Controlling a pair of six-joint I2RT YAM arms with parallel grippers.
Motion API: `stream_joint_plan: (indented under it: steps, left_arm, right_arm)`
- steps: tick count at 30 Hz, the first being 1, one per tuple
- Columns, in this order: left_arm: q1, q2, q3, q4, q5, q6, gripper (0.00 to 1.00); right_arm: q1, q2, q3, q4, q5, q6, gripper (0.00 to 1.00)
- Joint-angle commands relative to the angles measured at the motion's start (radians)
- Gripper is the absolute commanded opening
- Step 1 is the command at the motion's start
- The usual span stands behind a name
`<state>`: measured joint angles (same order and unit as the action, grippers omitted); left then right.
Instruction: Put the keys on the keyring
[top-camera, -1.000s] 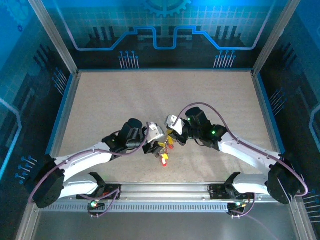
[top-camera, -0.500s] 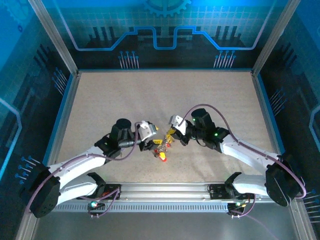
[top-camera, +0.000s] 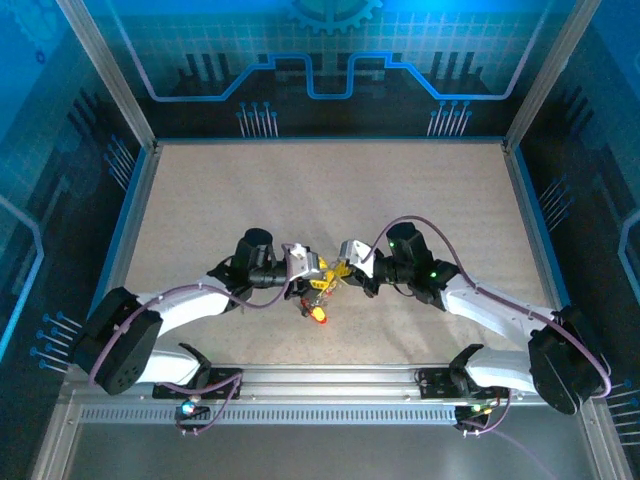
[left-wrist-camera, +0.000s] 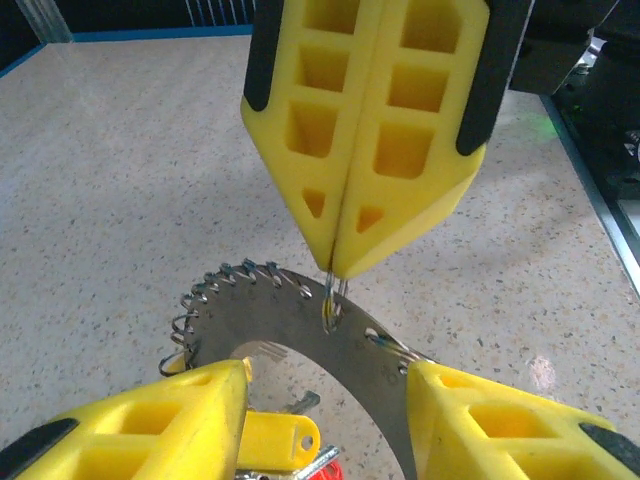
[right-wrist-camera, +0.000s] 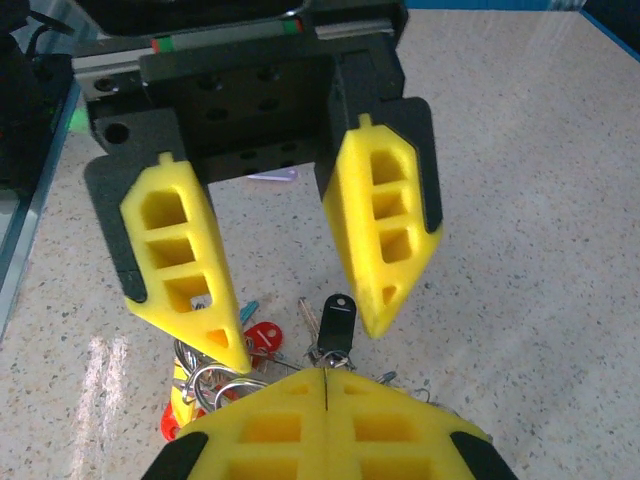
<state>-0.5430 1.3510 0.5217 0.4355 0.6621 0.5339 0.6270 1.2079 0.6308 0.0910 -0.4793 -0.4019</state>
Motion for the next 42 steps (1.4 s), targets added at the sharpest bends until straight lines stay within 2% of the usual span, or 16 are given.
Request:
stream_joint_plan:
  steps: [1, 18, 28, 33, 35, 37, 39, 42]
  left_arm:
    - [0.001, 0.022, 0.032, 0.063, 0.084, 0.029, 0.46]
    - [-0.004, 0.076, 0.049, 0.103, 0.116, -0.007, 0.28]
    - [-0.004, 0.052, 0.058, 0.080, 0.133, 0.020, 0.00]
    - [-0.004, 0.033, 0.071, 0.046, 0.180, 0.038, 0.00]
    - [-0.004, 0.016, 0.080, 0.003, 0.181, 0.055, 0.00]
    - [-0.004, 0.002, 0.088, -0.044, 0.177, 0.085, 0.00]
    - [-0.004, -0.010, 0.088, -0.066, 0.172, 0.110, 0.00]
    - [-0.003, -0.025, 0.086, -0.069, 0.171, 0.122, 0.00]
  right_arm:
    - [-0.009, -0.022, -0.012, 0.057, -0.057, -0.032, 0.00]
    - [0.005, -0.007, -0.008, 0.062, -0.041, -0.047, 0.00]
    - [0.016, -0.010, -0.016, 0.046, -0.032, -0.066, 0.00]
    - [0.019, -0.026, -0.022, 0.044, -0.003, -0.062, 0.00]
    - [0.017, -0.037, -0.023, 0.036, 0.027, -0.063, 0.22]
    - [0.007, -0.066, -0.040, 0.045, 0.030, -0.074, 0.33]
    - [-0.008, -0.104, -0.074, 0.091, 0.029, -0.060, 0.40]
    - [-0.016, -0.149, -0.105, 0.125, 0.017, -0.060, 0.44]
